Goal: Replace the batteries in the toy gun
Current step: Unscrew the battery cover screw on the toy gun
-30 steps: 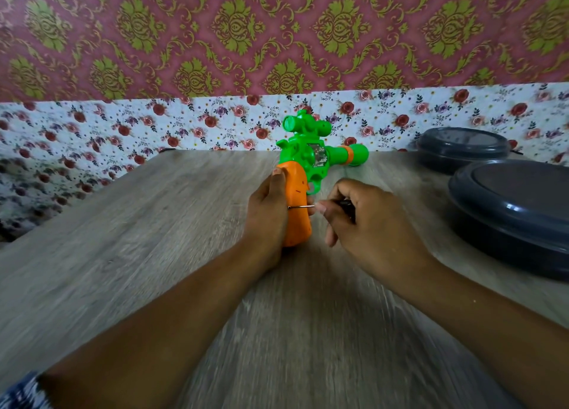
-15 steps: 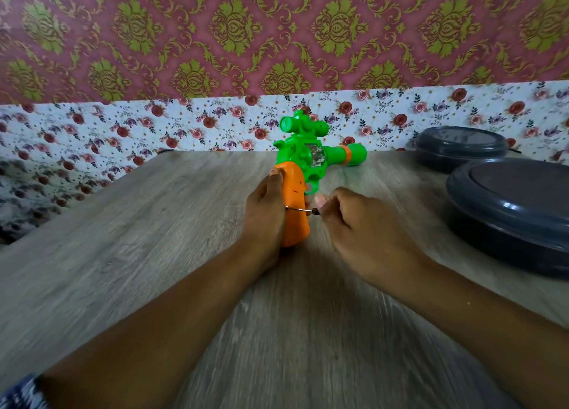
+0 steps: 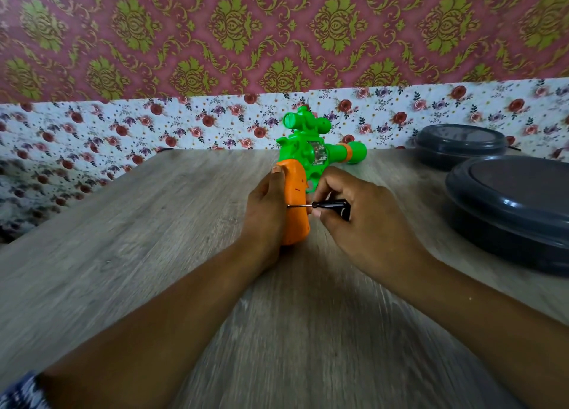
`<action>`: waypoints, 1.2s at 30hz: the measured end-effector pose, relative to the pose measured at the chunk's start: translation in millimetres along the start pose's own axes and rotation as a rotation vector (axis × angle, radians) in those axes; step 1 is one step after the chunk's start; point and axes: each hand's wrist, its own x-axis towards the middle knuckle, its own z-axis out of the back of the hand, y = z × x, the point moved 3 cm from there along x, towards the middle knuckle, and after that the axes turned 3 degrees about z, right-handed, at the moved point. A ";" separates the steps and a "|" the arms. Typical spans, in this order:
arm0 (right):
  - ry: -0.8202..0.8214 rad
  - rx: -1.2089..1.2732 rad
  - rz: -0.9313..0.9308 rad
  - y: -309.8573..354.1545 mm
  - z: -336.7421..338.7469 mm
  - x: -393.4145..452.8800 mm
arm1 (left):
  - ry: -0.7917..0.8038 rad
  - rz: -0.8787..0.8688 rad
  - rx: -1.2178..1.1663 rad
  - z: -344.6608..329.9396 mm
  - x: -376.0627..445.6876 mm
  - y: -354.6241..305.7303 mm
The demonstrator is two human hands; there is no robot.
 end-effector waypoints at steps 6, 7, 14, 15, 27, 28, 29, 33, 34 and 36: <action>0.037 0.021 -0.005 2.7 -2.9 -2.2 | 0.003 -0.034 0.012 -0.9 0.3 0.4; 0.046 0.009 -0.016 2.2 -3.2 -2.3 | 0.013 -0.038 0.006 -0.8 -0.5 0.1; 0.090 -0.094 -0.068 -7.1 -1.2 0.9 | 0.051 -0.040 -0.059 -2.3 -2.1 -0.6; 0.081 -0.094 -0.056 -6.9 -1.5 1.2 | 0.045 -0.045 -0.054 -1.9 -1.8 0.1; 0.016 -0.103 0.020 0.0 -0.3 -2.3 | 0.094 -0.110 -0.007 -2.4 4.0 4.7; 0.031 -0.124 0.011 -0.2 -1.6 -2.4 | 0.100 -0.112 -0.016 -2.5 5.1 5.5; 0.046 -0.137 -0.007 -0.2 -2.1 -2.3 | 0.100 -0.107 -0.025 -2.6 5.9 6.2; 0.020 -0.103 -0.206 -14.0 1.7 2.8 | 0.123 -0.023 -0.114 -4.2 11.0 10.0; 0.008 -0.060 -0.259 -19.6 2.4 4.2 | 0.138 0.007 -0.148 -4.2 12.4 11.5; -0.007 0.105 -0.349 -29.2 1.7 5.3 | 0.149 0.059 -0.190 -3.5 15.0 14.7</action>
